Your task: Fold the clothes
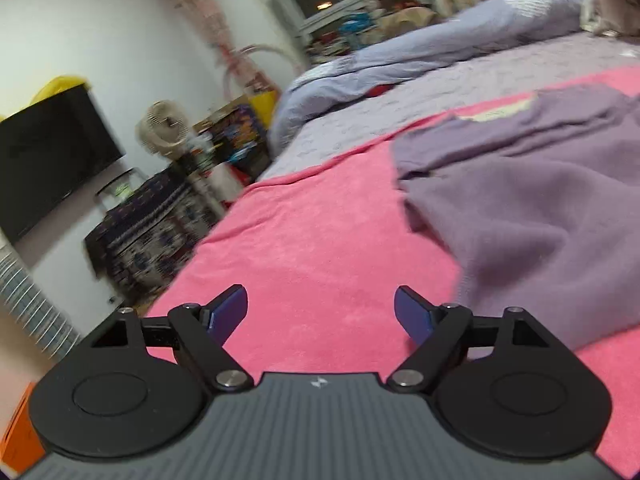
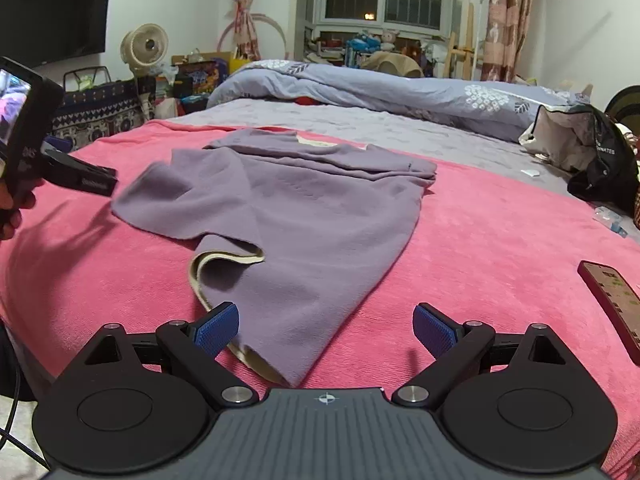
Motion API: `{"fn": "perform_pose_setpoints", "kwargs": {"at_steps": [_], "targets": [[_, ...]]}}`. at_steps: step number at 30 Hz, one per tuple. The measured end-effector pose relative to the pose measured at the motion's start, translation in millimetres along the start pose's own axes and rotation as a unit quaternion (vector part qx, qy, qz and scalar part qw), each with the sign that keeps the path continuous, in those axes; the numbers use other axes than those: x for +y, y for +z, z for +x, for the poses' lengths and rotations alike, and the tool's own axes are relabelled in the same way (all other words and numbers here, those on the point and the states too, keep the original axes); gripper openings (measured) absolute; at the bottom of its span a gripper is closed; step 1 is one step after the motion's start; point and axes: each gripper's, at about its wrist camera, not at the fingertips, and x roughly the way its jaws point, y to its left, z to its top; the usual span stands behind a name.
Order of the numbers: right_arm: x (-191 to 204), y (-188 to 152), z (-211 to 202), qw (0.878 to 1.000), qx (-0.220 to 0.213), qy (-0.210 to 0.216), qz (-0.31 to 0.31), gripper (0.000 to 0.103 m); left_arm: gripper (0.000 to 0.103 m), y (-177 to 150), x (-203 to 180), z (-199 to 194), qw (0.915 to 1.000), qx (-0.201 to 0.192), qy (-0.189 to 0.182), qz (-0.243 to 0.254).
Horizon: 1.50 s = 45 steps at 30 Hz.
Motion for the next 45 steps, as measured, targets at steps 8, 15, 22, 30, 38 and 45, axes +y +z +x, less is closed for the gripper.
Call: {"fn": "perform_pose_setpoints", "kwargs": {"at_steps": [8, 15, 22, 30, 38, 45], "targets": [[-6, -1, -4, 1.000, -0.002, -0.008, 0.010, 0.097, 0.100, -16, 0, -34, 0.9922, -0.068, -0.093, 0.047], [-7, -3, 2, 1.000, 0.009, -0.004, 0.021, 0.097, 0.100, -34, -5, -35, 0.9852, -0.075, -0.073, 0.136], [-5, -3, 1, 1.000, 0.009, -0.003, 0.012, 0.098, 0.103, -41, -17, -33, 0.9510, -0.132, -0.074, 0.269], [1, 1, 5, 1.000, 0.001, -0.005, 0.001, 0.098, 0.103, -10, -17, -12, 0.9746, -0.127, -0.029, 0.182], [18, 23, 28, 1.000, -0.022, -0.006, -0.019, 0.101, 0.102, 0, 26, 8, 0.9940, -0.064, -0.021, 0.086], [27, 40, 71, 0.997, -0.004, -0.039, -0.060, 0.102, 0.103, -44, 45, -38, 0.9724, -0.116, -0.106, 0.172]]}}
